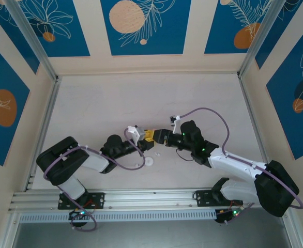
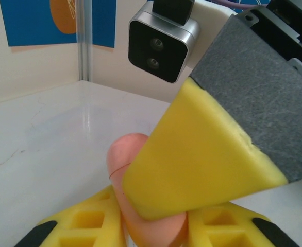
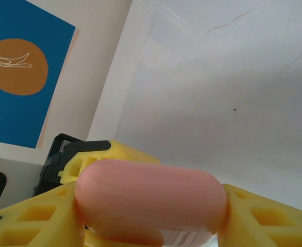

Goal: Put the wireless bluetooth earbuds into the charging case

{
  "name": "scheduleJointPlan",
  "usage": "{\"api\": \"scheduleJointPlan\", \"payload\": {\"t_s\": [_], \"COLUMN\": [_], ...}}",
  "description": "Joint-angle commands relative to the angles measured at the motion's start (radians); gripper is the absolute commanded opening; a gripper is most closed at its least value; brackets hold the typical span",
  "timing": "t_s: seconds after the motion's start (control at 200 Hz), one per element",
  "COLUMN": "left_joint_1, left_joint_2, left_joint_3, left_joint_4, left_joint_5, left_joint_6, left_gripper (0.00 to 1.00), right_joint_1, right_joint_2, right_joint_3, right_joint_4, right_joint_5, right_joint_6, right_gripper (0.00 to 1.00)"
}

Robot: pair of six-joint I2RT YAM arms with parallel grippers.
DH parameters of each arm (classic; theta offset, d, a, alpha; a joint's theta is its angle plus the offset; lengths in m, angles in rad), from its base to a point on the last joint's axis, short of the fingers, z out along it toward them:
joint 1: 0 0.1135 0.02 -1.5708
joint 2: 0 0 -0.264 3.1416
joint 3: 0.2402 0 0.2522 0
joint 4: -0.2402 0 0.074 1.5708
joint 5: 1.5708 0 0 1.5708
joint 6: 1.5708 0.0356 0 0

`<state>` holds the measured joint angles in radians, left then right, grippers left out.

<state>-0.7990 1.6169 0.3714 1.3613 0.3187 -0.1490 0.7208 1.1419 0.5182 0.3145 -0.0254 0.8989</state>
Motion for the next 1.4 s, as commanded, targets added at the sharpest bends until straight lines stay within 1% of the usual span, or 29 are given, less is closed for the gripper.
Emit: {"api": "scheduleJointPlan", "payload": {"t_s": [0.0, 0.14, 0.23, 0.29, 0.395, 0.5, 0.61, 0.715, 0.8, 0.865, 0.9, 0.96, 1.115, 1.22, 1.395], "left_joint_1": [-0.005, 0.004, 0.021, 0.04, 0.081, 0.113, 0.133, 0.138, 0.136, 0.137, 0.138, 0.137, 0.136, 0.137, 0.137], "left_joint_2": [-0.027, -0.032, -0.034, -0.029, -0.031, -0.051, -0.08, -0.106, -0.125, -0.14, -0.149, -0.165, -0.203, -0.22, -0.227], "left_joint_3": [-0.009, -0.018, -0.024, -0.028, -0.028, -0.031, -0.038, -0.042, -0.043, -0.046, -0.049, -0.051, -0.052, -0.05, -0.052], "left_joint_4": [0.045, 0.045, 0.047, 0.046, 0.045, 0.046, 0.046, 0.044, 0.041, 0.042, 0.044, 0.044, 0.022, 0.005, 0.016], "left_joint_5": [0.009, 0.019, 0.042, 0.074, 0.152, 0.229, 0.31, 0.394, 0.448, 0.476, 0.485, 0.518, 0.553, 0.572, 0.579], "left_joint_6": [0.006, 0.003, -0.005, -0.016, -0.042, -0.054, -0.047, -0.034, -0.024, -0.02, -0.014, 0.004, 0.017, 0.029, 0.027], "left_gripper": [0.2, 0.17, 0.17, 0.17, 0.15, 0.15, 0.14, 0.15, 0.15, 0.15, 0.15, 0.13, 0.13, 0.13, 0.13], "right_joint_1": [0.007, 0.005, -0.005, -0.023, -0.058, -0.099, -0.141, -0.183, -0.213, -0.221, -0.222, -0.222, -0.223, -0.222, -0.216], "right_joint_2": [-0.019, -0.031, -0.056, -0.085, -0.148, -0.222, -0.296, -0.345, -0.351, -0.352, -0.352, -0.349, -0.309, -0.253, -0.148], "right_joint_3": [0.036, 0.026, 0.019, 0.009, -0.013, -0.042, -0.067, -0.069, -0.05, -0.038, -0.027, -0.007, 0.028, 0.079, 0.135], "right_joint_4": [-0.05, -0.049, -0.044, -0.033, -0.031, -0.026, -0.038, -0.08, -0.149, -0.189, -0.214, -0.25, -0.332, -0.379, -0.363], "right_joint_5": [-0.022, -0.018, -0.035, -0.068, -0.117, -0.173, -0.246, -0.349, -0.448, -0.526, -0.564, -0.606, -0.667, -0.702, -0.765], "right_joint_6": [-0.055, -0.076, -0.117, -0.15, -0.224, -0.331, -0.498, -0.688, -0.858, -0.983, -1.039, -1.098, -1.255, -1.295, -1.307], "right_gripper": [0.58, 0.61, 0.73, 0.79, 0.82, 0.82, 0.77, 0.72, 0.68, 0.63, 0.62, 0.62, 0.62, 0.61, 0.6]}}
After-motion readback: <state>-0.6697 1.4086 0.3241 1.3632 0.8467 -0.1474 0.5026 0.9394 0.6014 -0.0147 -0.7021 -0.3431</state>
